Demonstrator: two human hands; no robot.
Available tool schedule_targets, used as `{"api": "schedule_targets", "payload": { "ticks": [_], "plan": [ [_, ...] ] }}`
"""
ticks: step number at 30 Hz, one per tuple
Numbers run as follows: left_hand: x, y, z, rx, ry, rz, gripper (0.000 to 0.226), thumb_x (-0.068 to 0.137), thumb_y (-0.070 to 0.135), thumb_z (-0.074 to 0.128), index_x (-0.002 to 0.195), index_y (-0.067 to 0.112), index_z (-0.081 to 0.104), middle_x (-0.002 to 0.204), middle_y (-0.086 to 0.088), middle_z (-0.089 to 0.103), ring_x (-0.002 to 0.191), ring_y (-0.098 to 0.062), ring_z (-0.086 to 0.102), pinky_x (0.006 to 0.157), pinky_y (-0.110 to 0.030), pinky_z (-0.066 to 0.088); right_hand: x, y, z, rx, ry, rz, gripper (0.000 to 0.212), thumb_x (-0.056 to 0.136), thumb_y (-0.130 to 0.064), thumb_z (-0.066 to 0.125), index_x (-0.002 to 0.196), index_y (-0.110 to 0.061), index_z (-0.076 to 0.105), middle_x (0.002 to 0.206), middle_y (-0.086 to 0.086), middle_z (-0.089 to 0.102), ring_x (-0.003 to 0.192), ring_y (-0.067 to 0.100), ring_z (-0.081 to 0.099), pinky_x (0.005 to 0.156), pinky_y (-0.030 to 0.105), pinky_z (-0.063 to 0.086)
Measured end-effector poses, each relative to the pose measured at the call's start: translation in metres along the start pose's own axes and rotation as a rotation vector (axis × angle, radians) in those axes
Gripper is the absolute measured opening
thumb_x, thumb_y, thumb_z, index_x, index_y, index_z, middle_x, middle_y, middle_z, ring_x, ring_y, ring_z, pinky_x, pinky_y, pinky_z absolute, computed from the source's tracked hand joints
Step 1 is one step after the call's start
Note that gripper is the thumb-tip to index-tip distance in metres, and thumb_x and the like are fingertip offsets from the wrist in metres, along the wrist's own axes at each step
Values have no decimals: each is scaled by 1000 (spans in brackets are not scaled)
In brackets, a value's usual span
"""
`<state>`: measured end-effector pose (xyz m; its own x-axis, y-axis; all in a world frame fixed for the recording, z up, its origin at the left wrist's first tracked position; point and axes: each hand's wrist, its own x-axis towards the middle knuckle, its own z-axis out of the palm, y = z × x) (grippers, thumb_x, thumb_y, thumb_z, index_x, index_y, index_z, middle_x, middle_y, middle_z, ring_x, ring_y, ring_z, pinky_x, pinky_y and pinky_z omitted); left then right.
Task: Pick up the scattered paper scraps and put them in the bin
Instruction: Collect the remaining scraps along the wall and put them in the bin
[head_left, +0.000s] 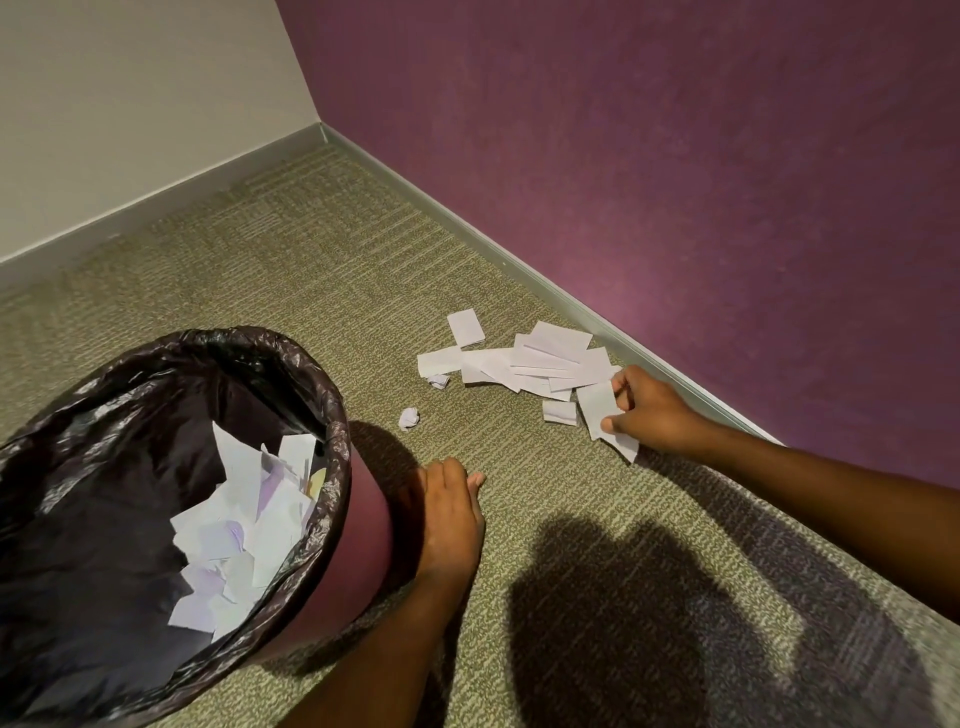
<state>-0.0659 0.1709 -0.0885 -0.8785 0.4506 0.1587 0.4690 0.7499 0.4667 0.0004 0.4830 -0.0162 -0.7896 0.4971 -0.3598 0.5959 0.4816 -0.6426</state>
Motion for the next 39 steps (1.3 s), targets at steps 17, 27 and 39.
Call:
{"api": "schedule_targets", "payload": {
  "ticks": [17,27,39],
  "plan": [
    [82,-27,35,-191,276,-326,67,111,64,35,100,1,58,154,-19,41,149,-43,38,127,-61,30,8,-36,54,-197,91,-5,57,78,-39,94,119,-17,60,109,3,66,96,26,62,62,34,44],
    [88,-25,24,-137,291,-295,20,92,27,41,84,13,52,99,-11,49,100,-33,50,94,-56,48,5,-33,61,-232,160,-127,61,82,-33,91,131,-18,57,132,4,57,113,27,61,91,43,55],
    [20,57,-2,-349,58,-432,14,95,22,65,94,24,51,75,0,63,64,-24,54,60,-38,36,-7,-42,64,-159,31,-136,52,92,-23,78,137,-22,51,118,1,65,105,27,64,81,39,52]
  ]
}}
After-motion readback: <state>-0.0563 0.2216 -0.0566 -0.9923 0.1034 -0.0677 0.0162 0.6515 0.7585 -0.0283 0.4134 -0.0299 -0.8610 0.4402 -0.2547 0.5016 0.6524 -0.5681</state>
